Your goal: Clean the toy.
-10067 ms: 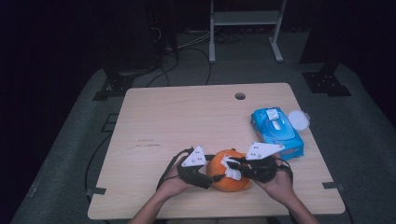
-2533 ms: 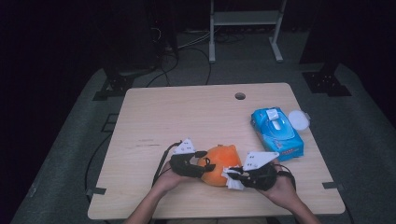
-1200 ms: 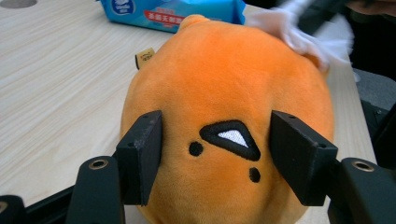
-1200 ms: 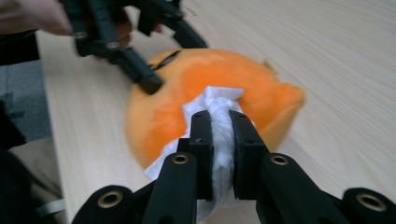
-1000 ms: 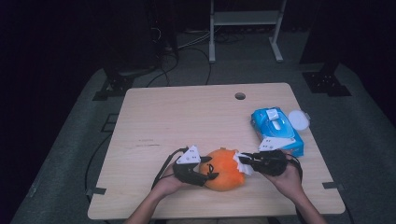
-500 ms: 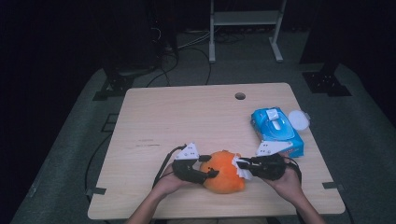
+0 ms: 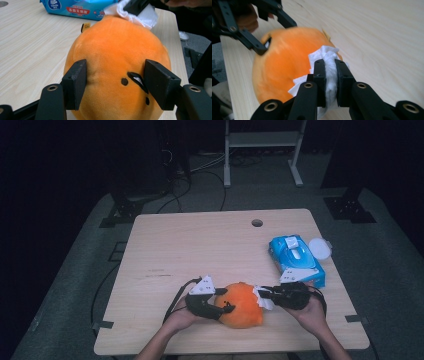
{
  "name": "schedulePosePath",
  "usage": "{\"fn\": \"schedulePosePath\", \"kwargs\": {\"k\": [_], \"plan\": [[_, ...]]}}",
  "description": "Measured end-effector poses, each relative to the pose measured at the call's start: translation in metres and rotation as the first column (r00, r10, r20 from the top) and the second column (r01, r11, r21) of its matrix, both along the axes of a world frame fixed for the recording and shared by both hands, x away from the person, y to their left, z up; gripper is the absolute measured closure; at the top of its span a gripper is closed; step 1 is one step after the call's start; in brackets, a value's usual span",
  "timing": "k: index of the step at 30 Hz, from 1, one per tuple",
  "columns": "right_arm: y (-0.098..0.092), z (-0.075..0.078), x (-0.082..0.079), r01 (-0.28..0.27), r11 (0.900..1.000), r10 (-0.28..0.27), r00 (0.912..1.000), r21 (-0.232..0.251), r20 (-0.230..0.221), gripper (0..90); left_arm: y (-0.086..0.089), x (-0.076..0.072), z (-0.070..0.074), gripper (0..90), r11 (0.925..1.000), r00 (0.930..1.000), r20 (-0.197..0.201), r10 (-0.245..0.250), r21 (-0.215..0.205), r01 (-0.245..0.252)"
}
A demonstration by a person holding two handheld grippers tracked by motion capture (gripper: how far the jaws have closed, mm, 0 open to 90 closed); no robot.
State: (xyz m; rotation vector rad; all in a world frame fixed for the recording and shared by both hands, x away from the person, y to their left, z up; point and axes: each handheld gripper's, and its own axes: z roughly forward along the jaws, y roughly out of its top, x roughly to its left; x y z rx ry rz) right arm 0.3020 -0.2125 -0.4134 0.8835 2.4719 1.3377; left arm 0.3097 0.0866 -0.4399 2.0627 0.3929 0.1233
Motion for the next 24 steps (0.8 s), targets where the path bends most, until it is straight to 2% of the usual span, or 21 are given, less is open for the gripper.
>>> {"fn": "schedulePosePath", "kwargs": {"k": [2, 4, 6, 10, 13, 15, 16, 17, 19, 20, 21, 22, 24], "plan": [[0.009, 0.007, -0.004, -0.021, 1.0, 0.021, 0.9994, 0.003, 0.027, 80.1, 0.001, 0.0, 0.0, 36.1, 1.0, 1.0, -0.002, 0.0, -0.001, 0.0], [0.014, 0.007, -0.005, -0.031, 0.999, 0.032, 0.9986, -0.029, 0.043, 80.0, 0.001, 0.001, 0.0, 36.1, 1.0, 1.0, -0.005, -0.001, 0.0, 0.001], [0.011, 0.004, -0.003, -0.025, 0.999, 0.025, 0.9993, -0.024, 0.026, 80.0, 0.002, 0.001, -0.001, 36.1, 1.0, 1.0, -0.009, 0.0, -0.005, 0.0], [-0.002, -0.003, 0.001, 0.016, 0.999, -0.016, 0.9999, -0.044, -0.001, 80.0, 0.002, 0.002, -0.001, 36.1, 1.0, 0.9999, -0.014, 0.003, -0.007, -0.003], [-0.004, -0.001, 0.001, 0.023, 0.999, -0.024, 0.9997, -0.026, -0.004, 80.0, 0.001, 0.001, -0.001, 36.2, 1.0, 1.0, -0.009, 0.002, -0.002, -0.002], [0.005, 0.009, -0.001, -0.003, 1.0, 0.003, 0.9998, 0.008, 0.021, 80.0, 0.001, 0.001, -0.001, 36.2, 1.0, 1.0, -0.007, 0.002, -0.001, -0.002], [0.005, 0.009, -0.001, -0.003, 1.0, 0.003, 0.9998, 0.008, 0.021, 80.0, 0.001, 0.001, -0.001, 36.2, 1.0, 1.0, -0.007, 0.002, -0.001, -0.002], [0.015, 0.012, -0.002, -0.029, 1.0, 0.029, 0.9991, 0.003, 0.029, 80.0, 0.001, 0.001, 0.0, 36.2, 1.0, 1.0, -0.008, 0.002, 0.0, -0.002], [0.022, 0.009, -0.002, -0.047, 0.999, 0.048, 0.9986, -0.02, 0.025, 80.0, 0.002, 0.001, 0.0, 35.9, 1.0, 0.9999, -0.017, -0.004, -0.005, 0.004], [0.022, 0.009, -0.002, -0.047, 0.999, 0.048, 0.9986, -0.02, 0.025, 80.0, 0.002, 0.001, 0.0, 34.9, 1.0, 0.9999, -0.017, -0.004, -0.005, 0.004], [0.023, 0.004, -0.003, -0.062, 0.998, 0.062, 0.9981, -0.022, 0.003, 80.1, 0.003, 0.002, 0.002, 32.0, 0.9999, 0.9996, -0.025, -0.013, -0.01, 0.013], [0.023, 0.003, -0.004, -0.074, 0.997, 0.074, 0.9973, -0.023, -0.004, 80.2, 0.005, 0.003, 0.01, 27.9, 0.9994, 0.9993, -0.028, -0.027, -0.022, 0.026], [0.024, 0.002, -0.009, -0.099, 0.994, 0.099, 0.995, -0.046, 0.006, 80.2, 0.007, 0.006, 0.014, 19.2, 0.9992, 0.9999, -0.016, 0.006, -0.04, -0.007]]}}
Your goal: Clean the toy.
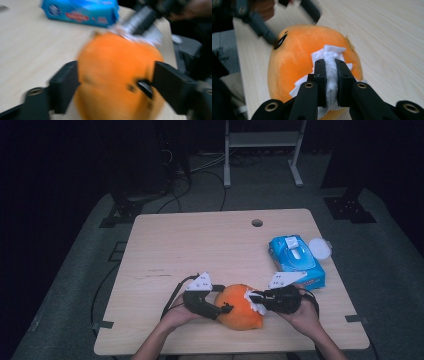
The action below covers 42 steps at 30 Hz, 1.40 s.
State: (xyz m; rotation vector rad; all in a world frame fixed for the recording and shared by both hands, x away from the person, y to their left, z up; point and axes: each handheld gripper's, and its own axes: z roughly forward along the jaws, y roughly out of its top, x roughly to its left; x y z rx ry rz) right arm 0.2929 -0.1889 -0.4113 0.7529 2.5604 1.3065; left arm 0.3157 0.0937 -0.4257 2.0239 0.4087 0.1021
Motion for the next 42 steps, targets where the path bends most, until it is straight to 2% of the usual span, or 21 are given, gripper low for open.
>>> {"fn": "schedulePosePath", "kwargs": {"k": [3, 5, 6, 7, 10, 12, 15, 16, 17, 18, 21, 23, 28, 29, 30, 33, 35, 38, 40, 41, 42], "plan": [[0.0, 0.002, -0.006, -0.046, 0.999, 0.046, 0.999, -0.002, 0.0, 80.2, -0.001, 0.005, -0.003, 12.2, 0.9998, 0.9992, -0.035, 0.021, -0.007, -0.021], [0.001, 0.002, -0.008, -0.058, 0.998, 0.058, 0.9983, -0.006, -0.001, 80.2, -0.006, 0.009, -0.014, 10.0, 1.0, 0.9922, -0.124, 0.008, -0.001, -0.009], [0.001, 0.002, -0.008, -0.058, 0.998, 0.058, 0.9983, -0.006, -0.001, 80.2, -0.006, 0.009, -0.014, 10.0, 1.0, 0.9922, -0.124, 0.008, -0.001, -0.009], [0.002, 0.001, -0.008, -0.066, 0.998, 0.066, 0.9978, -0.009, 0.001, 80.0, -0.007, 0.011, -0.02, 10.9, 0.9998, 0.9823, -0.187, -0.016, -0.016, 0.013], [0.0, 0.001, -0.006, -0.06, 0.998, 0.06, 0.9982, 0.002, -0.008, 79.9, -0.007, 0.011, -0.021, 17.0, 0.9992, 0.9775, -0.209, -0.032, -0.03, 0.026], [-0.003, 0.003, -0.003, -0.042, 0.999, 0.042, 0.999, 0.026, -0.017, 79.9, -0.005, 0.009, -0.018, 31.6, 0.999, 0.9841, -0.175, -0.031, -0.038, 0.025], [-0.004, 0.008, -0.001, -0.022, 1.0, 0.022, 0.9998, 0.015, 0.005, 80.0, -0.005, 0.007, -0.014, 37.5, 0.9983, 0.9913, -0.131, -0.009, -0.058, 0.001], [-0.004, 0.008, -0.001, -0.022, 1.0, 0.022, 0.9998, 0.015, 0.005, 80.0, -0.005, 0.006, -0.011, 37.5, 0.9981, 0.9955, -0.094, 0.009, -0.06, -0.015], [-0.002, 0.013, -0.001, -0.009, 1.0, 0.009, 0.9994, 0.002, 0.032, 80.0, -0.008, 0.003, -0.006, 38.9, 0.9975, 0.9992, -0.011, 0.039, -0.058, -0.04], [-0.002, 0.013, -0.001, -0.009, 1.0, 0.009, 0.9994, 0.002, 0.032, 80.0, -0.008, 0.003, -0.006, 38.9, 0.9975, 0.9992, -0.011, 0.039, -0.058, -0.04], [0.005, 0.017, 0.0, -0.012, 1.0, 0.011, 0.9985, 0.015, 0.053, 80.0, -0.014, -0.005, -0.003, 38.8, 0.9987, 0.994, 0.098, 0.049, -0.022, -0.047], [0.008, 0.02, 0.0, -0.013, 1.0, 0.012, 0.9969, 0.009, 0.078, 79.9, -0.015, -0.009, -0.003, 38.4, 0.9994, 0.99, 0.136, 0.035, -0.002, -0.035], [-0.005, 0.015, 0.003, 0.017, 1.0, -0.017, 0.9975, 0.002, 0.068, 79.8, -0.015, -0.011, -0.003, 32.1, 1.0, 0.9944, 0.105, -0.008, 0.002, 0.008], [-0.011, 0.01, 0.004, 0.015, 1.0, -0.016, 0.9992, 0.006, 0.038, 79.9, -0.013, -0.009, -0.004, 22.9, 0.9982, 0.9989, 0.021, -0.041, -0.042, 0.042], [-0.013, 0.008, 0.002, 0.015, 1.0, -0.015, 0.9995, 0.008, 0.029, 79.9, -0.012, -0.007, -0.005, 17.1, 0.9977, 0.9987, -0.023, -0.046, -0.052, 0.045], [-0.012, 0.003, -0.001, -0.005, 1.0, 0.005, 0.9998, 0.009, 0.02, 79.9, -0.012, -0.003, -0.008, 11.3, 0.9999, 0.9988, -0.048, -0.007, -0.012, 0.006], [-0.003, 0.004, -0.007, -0.035, 0.999, 0.035, 0.9986, -0.012, 0.041, 79.9, -0.014, 0.0, -0.016, 4.0, 0.9999, 0.9917, -0.128, 0.004, 0.015, -0.002], [0.001, 0.006, -0.009, -0.037, 0.999, 0.038, 0.9978, -0.021, 0.054, 79.9, -0.016, -0.002, -0.017, 18.2, 0.9995, 0.9947, -0.103, 0.0, 0.031, 0.003], [0.002, 0.011, -0.009, -0.018, 1.0, 0.019, 0.997, -0.018, 0.075, 80.0, -0.014, -0.004, -0.011, 27.7, 0.9995, 0.9995, -0.032, 0.001, 0.031, 0.0], [0.002, 0.014, -0.01, -0.014, 1.0, 0.014, 0.9955, -0.008, 0.094, 80.0, -0.014, -0.006, -0.005, 29.8, 0.9996, 0.9986, 0.051, 0.012, 0.025, -0.013], [0.002, 0.014, -0.01, -0.014, 1.0, 0.014, 0.9955, -0.008, 0.094, 80.0, -0.014, -0.006, -0.005, 30.6, 0.9996, 0.9986, 0.051, 0.012, 0.025, -0.013]]}}
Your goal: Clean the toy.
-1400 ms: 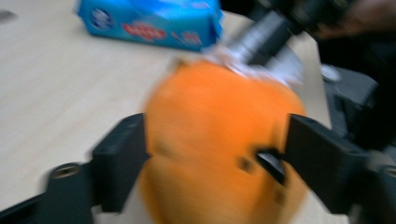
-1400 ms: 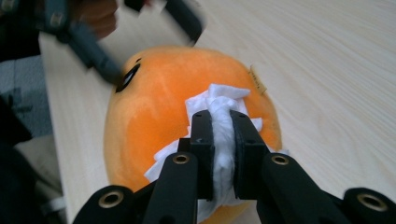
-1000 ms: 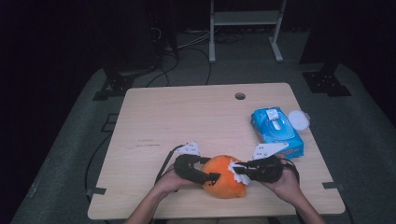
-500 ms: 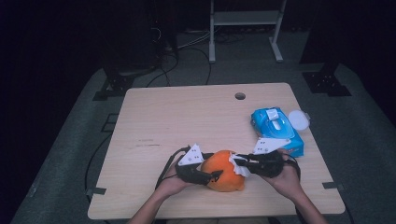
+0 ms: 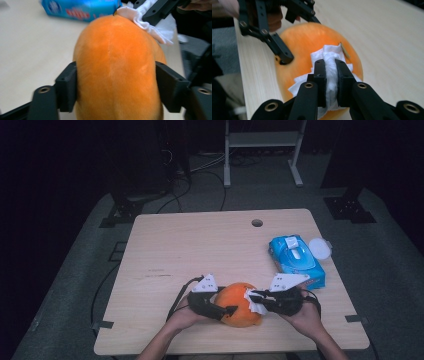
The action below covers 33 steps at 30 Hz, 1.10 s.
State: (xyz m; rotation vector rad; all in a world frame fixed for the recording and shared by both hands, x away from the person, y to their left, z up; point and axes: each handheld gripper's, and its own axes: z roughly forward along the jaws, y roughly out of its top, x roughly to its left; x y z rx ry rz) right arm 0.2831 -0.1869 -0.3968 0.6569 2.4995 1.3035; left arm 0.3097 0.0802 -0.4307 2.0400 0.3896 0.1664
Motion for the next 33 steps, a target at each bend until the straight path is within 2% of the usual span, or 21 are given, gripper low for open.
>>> {"fn": "schedulePosePath", "kwargs": {"k": [1, 2, 3, 4, 5, 8, 10, 13, 16, 19, 20, 22, 23, 25, 26, 27, 28, 29, 30, 31, 33], "plan": [[0.006, 0.008, -0.004, -0.007, 1.0, 0.006, 0.9992, 0.021, 0.039, 80.0, -0.001, -0.002, 0.003, 30.7, 1.0, 0.9989, 0.046, 0.006, 0.002, -0.006], [0.006, 0.008, -0.004, -0.007, 1.0, 0.006, 0.9992, 0.021, 0.039, 80.0, -0.003, -0.003, 0.006, 30.7, 0.9999, 0.9964, 0.085, 0.003, 0.009, -0.004], [0.017, 0.014, -0.009, -0.026, 1.0, 0.025, 0.9971, 0.016, 0.072, 79.9, -0.009, -0.007, 0.007, 30.7, 0.9993, 0.9906, 0.136, -0.02, 0.034, 0.016], [0.022, 0.015, -0.011, -0.026, 1.0, 0.026, 0.9954, -0.004, 0.092, 79.9, -0.009, -0.007, 0.007, 30.5, 0.9993, 0.9906, 0.136, -0.02, 0.034, 0.016], [0.024, 0.015, -0.012, -0.025, 1.0, 0.027, 0.9944, -0.017, 0.102, 79.8, -0.009, -0.009, 0.004, 30.3, 0.9981, 0.9872, 0.157, -0.03, 0.057, 0.022], [0.021, 0.012, -0.009, -0.021, 1.0, 0.022, 0.9951, -0.016, 0.096, 79.9, -0.005, -0.008, 0.002, 27.3, 0.9988, 0.9907, 0.132, -0.031, 0.041, 0.026], [0.01, 0.005, -0.003, 0.004, 1.0, -0.004, 0.9977, -0.006, 0.068, 79.9, -0.003, -0.004, -0.001, 19.3, 0.9998, 0.9972, 0.072, -0.016, 0.007, 0.016], [0.001, 0.0, -0.002, 0.038, 0.999, -0.036, 0.9978, -0.026, 0.056, 79.9, 0.0, 0.001, -0.002, 18.1, 0.9997, 0.9998, 0.016, -0.006, -0.022, 0.007], [0.002, 0.003, -0.004, 0.042, 0.999, -0.041, 0.9971, -0.015, 0.063, 80.0, -0.002, 0.0, -0.001, 22.4, 0.9998, 0.9994, 0.035, -0.006, -0.017, 0.007], [0.016, 0.013, -0.01, -0.003, 1.0, 0.004, 0.995, -0.007, 0.099, 79.8, -0.015, -0.011, 0.002, 23.7, 0.9981, 0.9895, 0.133, -0.056, 0.034, 0.052], [0.016, 0.013, -0.01, -0.003, 1.0, 0.004, 0.995, -0.007, 0.099, 79.8, -0.015, -0.011, 0.002, 23.8, 0.9981, 0.9895, 0.133, -0.056, 0.034, 0.052], [0.025, 0.021, -0.014, -0.027, 0.999, 0.034, 0.9868, -0.047, 0.158, 79.8, -0.018, -0.016, 0.003, 23.8, 0.9955, 0.9823, 0.166, -0.086, 0.053, 0.078], [0.025, 0.027, -0.015, -0.028, 0.998, 0.037, 0.9845, -0.059, 0.171, 79.8, -0.019, -0.018, 0.002, 23.1, 0.9945, 0.9812, 0.165, -0.1, 0.048, 0.094], [0.021, 0.024, -0.011, -0.029, 0.996, 0.041, 0.9882, -0.078, 0.148, 79.9, -0.018, -0.016, 0.003, 17.4, 0.9962, 0.9865, 0.142, -0.082, 0.041, 0.077], [0.021, 0.024, -0.011, -0.029, 0.996, 0.041, 0.9882, -0.078, 0.148, 79.9, -0.018, -0.016, 0.003, 13.6, 0.9962, 0.9865, 0.142, -0.082, 0.041, 0.077], [0.016, 0.016, -0.008, -0.015, 0.996, 0.025, 0.9927, -0.082, 0.118, 80.0, -0.015, -0.011, 0.004, 11.5, 0.9985, 0.9954, 0.08, -0.054, 0.01, 0.053], [0.016, 0.016, -0.008, -0.015, 0.996, 0.025, 0.9927, -0.082, 0.118, 80.0, -0.015, -0.011, 0.004, 10.5, 0.9985, 0.9954, 0.08, -0.054, 0.01, 0.053], [0.01, 0.011, -0.005, 0.008, 0.997, 0.0, 0.9942, -0.08, 0.107, 80.0, -0.011, -0.006, 0.002, 10.8, 0.9994, 0.9993, 0.016, -0.035, 0.0, 0.035], [0.006, 0.012, -0.003, 0.013, 0.998, -0.006, 0.9952, -0.066, 0.097, 80.0, -0.009, -0.005, 0.0, 14.2, 0.9992, 0.9992, -0.002, -0.039, -0.011, 0.039], [0.004, 0.013, -0.002, 0.012, 0.998, -0.006, 0.9959, -0.057, 0.091, 80.0, -0.009, -0.005, -0.001, 18.3, 0.9991, 0.9991, -0.004, -0.042, -0.01, 0.042], [0.006, 0.014, -0.004, 0.013, 0.998, -0.008, 0.9958, -0.056, 0.091, 80.0, -0.01, -0.006, 0.0, 23.9, 0.9988, 0.9986, 0.02, -0.049, 0.003, 0.049]]}}
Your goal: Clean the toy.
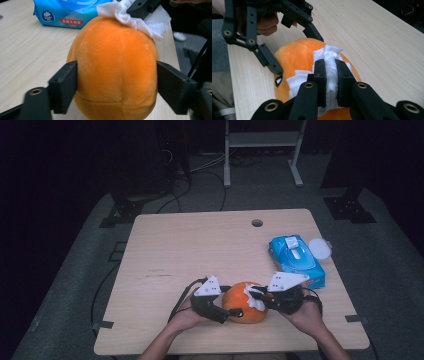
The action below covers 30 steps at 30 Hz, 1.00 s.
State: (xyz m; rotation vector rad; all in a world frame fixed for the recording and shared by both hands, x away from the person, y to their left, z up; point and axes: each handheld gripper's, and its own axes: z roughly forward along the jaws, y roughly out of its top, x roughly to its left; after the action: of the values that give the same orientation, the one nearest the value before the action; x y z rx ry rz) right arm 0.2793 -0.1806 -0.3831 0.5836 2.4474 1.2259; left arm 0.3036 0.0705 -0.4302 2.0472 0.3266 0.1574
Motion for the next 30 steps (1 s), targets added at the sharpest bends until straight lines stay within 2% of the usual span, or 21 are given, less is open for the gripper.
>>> {"fn": "schedulePosePath", "kwargs": {"k": [1, 2, 5, 6, 7, 9, 10, 11, 12, 13, 14, 16, 19, 22, 23, 24, 25, 27, 30], "plan": [[0.0, 0.0, 0.0, 0.0, 1.0, 0.0, 1.0, 0.0, 0.0, 80.0, 0.0, 0.0, 0.0, 25.8, 1.0, 1.0, 0.0, 0.0, 0.0, 0.0], [0.008, 0.003, -0.004, -0.014, 1.0, 0.014, 0.9998, -0.006, 0.013, 80.0, -0.002, -0.003, 0.003, 27.2, 0.9996, 0.9989, 0.046, -0.01, 0.025, 0.009], [0.022, 0.007, -0.012, -0.064, 0.998, 0.064, 0.9975, 0.001, 0.03, 79.9, -0.008, -0.011, 0.006, 28.5, 0.9977, 0.9918, 0.123, -0.034, 0.063, 0.026], [0.022, 0.007, -0.012, -0.064, 0.998, 0.064, 0.9975, 0.001, 0.03, 79.9, -0.008, -0.011, 0.006, 28.6, 0.9977, 0.9918, 0.123, -0.034, 0.063, 0.026], [0.033, 0.008, -0.018, -0.088, 0.995, 0.091, 0.9941, -0.042, 0.059, 79.9, -0.01, -0.016, 0.006, 28.6, 0.9963, 0.9867, 0.158, -0.035, 0.083, 0.022], [0.033, 0.009, -0.018, -0.088, 0.994, 0.092, 0.9932, -0.067, 0.071, 79.9, -0.01, -0.017, 0.006, 29.6, 0.9964, 0.9863, 0.161, -0.035, 0.082, 0.022], [0.029, 0.011, -0.016, -0.078, 0.995, 0.082, 0.9944, -0.059, 0.067, 79.9, -0.008, -0.016, 0.005, 30.2, 0.9976, 0.9876, 0.153, -0.034, 0.065, 0.024], [0.029, 0.011, -0.016, -0.078, 0.995, 0.082, 0.9944, -0.059, 0.067, 79.9, -0.008, -0.016, 0.005, 30.3, 0.9976, 0.9876, 0.153, -0.034, 0.065, 0.024], [0.018, 0.012, -0.011, -0.045, 0.997, 0.048, 0.9969, -0.06, 0.062, 79.9, -0.008, -0.014, 0.003, 30.2, 0.9981, 0.9899, 0.139, -0.03, 0.058, 0.022], [0.018, 0.012, -0.011, -0.045, 0.997, 0.048, 0.9969, -0.06, 0.062, 79.9, -0.008, -0.014, 0.003, 30.2, 0.9981, 0.9899, 0.139, -0.03, 0.058, 0.022], [0.005, 0.012, -0.005, -0.009, 0.999, 0.011, 0.999, -0.054, 0.043, 79.9, -0.007, -0.013, 0.002, 30.2, 0.9982, 0.9901, 0.137, -0.029, 0.056, 0.022], [-0.002, 0.01, -0.003, 0.011, 0.999, -0.01, 0.9996, -0.041, 0.025, 80.1, -0.008, -0.012, 0.001, 29.3, 0.9992, 0.993, 0.114, -0.029, 0.03, 0.025], [0.003, 0.009, -0.005, -0.006, 0.999, 0.007, 0.9998, -0.039, 0.017, 80.1, -0.011, -0.011, 0.004, 23.8, 0.9996, 0.9962, 0.084, -0.023, 0.016, 0.022], [0.018, 0.008, -0.01, -0.075, 0.997, 0.075, 0.9972, 0.007, -0.002, 80.0, -0.013, -0.011, 0.002, 26.6, 0.9997, 0.996, 0.086, -0.024, 0.009, 0.023], [0.025, 0.007, -0.012, -0.094, 0.996, 0.094, 0.9956, -0.002, -0.001, 80.0, -0.013, -0.011, 0.002, 27.5, 0.9997, 0.996, 0.086, -0.024, 0.009, 0.023], [0.03, 0.005, -0.013, -0.103, 0.994, 0.103, 0.9946, -0.024, 0.009, 80.0, -0.013, -0.013, 0.001, 28.7, 0.9991, 0.9944, 0.102, -0.029, 0.034, 0.026], [0.033, 0.005, -0.014, -0.103, 0.994, 0.105, 0.9943, -0.047, 0.022, 80.1, -0.013, -0.013, 0.001, 30.0, 0.9991, 0.9944, 0.102, -0.029, 0.034, 0.026], [0.032, 0.006, -0.014, -0.1, 0.994, 0.102, 0.9944, -0.053, 0.028, 80.1, -0.011, -0.011, 0.001, 31.1, 0.9989, 0.9942, 0.103, -0.029, 0.039, 0.026], [0.01, 0.011, -0.005, -0.023, 0.997, 0.026, 0.9988, -0.067, 0.041, 80.0, -0.007, -0.009, -0.001, 31.6, 0.9988, 0.9954, 0.092, -0.027, 0.044, 0.023]]}}
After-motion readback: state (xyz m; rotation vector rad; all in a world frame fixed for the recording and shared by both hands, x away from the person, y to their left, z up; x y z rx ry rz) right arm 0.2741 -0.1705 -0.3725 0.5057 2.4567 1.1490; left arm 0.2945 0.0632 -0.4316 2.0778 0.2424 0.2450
